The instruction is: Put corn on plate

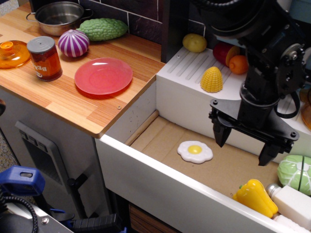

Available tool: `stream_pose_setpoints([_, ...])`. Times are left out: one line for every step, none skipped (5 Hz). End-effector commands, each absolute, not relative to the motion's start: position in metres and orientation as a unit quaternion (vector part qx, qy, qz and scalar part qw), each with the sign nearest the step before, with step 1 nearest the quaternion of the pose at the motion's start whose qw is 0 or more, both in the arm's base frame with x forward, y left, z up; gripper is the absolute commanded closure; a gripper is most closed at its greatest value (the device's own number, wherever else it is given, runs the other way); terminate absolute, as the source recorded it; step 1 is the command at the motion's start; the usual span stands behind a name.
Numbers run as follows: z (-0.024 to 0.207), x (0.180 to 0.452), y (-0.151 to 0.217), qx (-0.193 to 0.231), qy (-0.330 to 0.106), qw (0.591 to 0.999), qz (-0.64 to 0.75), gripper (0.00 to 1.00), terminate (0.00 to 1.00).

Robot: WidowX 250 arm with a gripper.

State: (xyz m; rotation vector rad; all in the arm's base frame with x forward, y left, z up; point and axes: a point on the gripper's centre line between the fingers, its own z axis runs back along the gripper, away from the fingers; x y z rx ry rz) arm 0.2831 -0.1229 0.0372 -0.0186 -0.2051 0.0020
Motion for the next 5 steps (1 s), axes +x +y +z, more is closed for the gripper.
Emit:
stream_pose_setpoints([0.037, 0.283, -0.123, -0.009, -0.102, 0.995, 0.001, 0.00, 0.00])
stream_pose_setpoints([0.047, 0.294, -0.097, 0.019, -0.114, 0.993, -0.006, 0.00, 0.00])
stream_pose_setpoints([0.058, 0.308, -0.074, 0.059, -0.126, 0.990, -0.028, 0.00, 0.00])
stream_pose_setpoints([0.066, 0.326, -0.052, 0.082, -0.152, 0.983, -0.056, 0.00, 0.00])
stream_pose_setpoints([0.073, 0.346, -0.041, 0.081, -0.177, 0.978, -0.068, 0.00, 0.00])
